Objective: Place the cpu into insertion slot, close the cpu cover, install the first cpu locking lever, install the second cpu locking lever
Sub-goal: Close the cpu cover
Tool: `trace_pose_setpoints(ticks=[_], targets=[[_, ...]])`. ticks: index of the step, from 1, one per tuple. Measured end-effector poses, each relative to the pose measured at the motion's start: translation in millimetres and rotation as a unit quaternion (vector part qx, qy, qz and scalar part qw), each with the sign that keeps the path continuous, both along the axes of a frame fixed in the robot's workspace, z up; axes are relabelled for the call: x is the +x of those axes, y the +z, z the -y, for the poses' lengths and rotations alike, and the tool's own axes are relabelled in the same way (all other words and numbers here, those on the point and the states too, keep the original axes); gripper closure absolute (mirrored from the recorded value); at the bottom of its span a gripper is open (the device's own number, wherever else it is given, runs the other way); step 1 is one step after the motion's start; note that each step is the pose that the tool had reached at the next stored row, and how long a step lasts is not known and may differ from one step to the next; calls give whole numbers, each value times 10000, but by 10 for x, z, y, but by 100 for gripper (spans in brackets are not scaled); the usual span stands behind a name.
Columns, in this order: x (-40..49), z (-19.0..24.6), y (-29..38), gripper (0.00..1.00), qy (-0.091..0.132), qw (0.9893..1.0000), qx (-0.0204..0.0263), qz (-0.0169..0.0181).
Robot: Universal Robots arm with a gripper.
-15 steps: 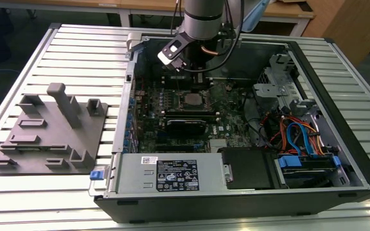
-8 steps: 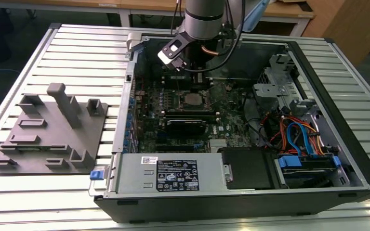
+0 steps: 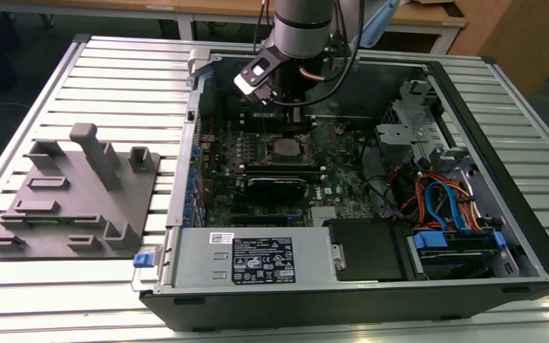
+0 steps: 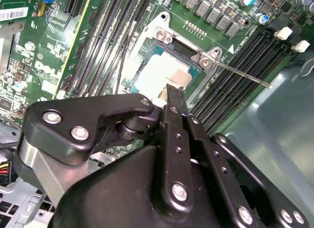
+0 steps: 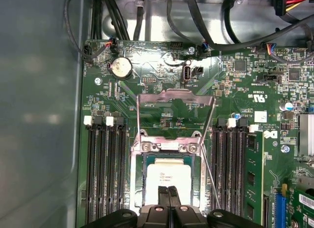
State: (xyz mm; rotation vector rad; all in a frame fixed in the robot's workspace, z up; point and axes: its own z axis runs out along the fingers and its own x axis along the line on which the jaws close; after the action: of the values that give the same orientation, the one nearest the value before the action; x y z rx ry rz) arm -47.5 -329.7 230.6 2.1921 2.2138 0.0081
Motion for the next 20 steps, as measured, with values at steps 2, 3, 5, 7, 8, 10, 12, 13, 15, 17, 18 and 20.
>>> trace_pose_setpoints(ticks=[2,3,5,7,8,10,12,13,15,17,18,20], targets=[[0,0,11,90,0,10000,0,0],[0,0,19,90,0,10000,0,0],[0,0,35,90,0,10000,0,0],[0,0,52,90,0,10000,0,0],[0,0,61,90,0,10000,0,0],[0,0,84,90,0,10000,1,0],[0,0,110,90,0,10000,0,0],[0,0,121,90,0,10000,0,0],[0,0,146,90,0,10000,0,-1],[0,0,171,90,0,10000,0,-2],[0,0,185,90,0,10000,0,-2],[0,0,213,90,0,10000,0,-2]])
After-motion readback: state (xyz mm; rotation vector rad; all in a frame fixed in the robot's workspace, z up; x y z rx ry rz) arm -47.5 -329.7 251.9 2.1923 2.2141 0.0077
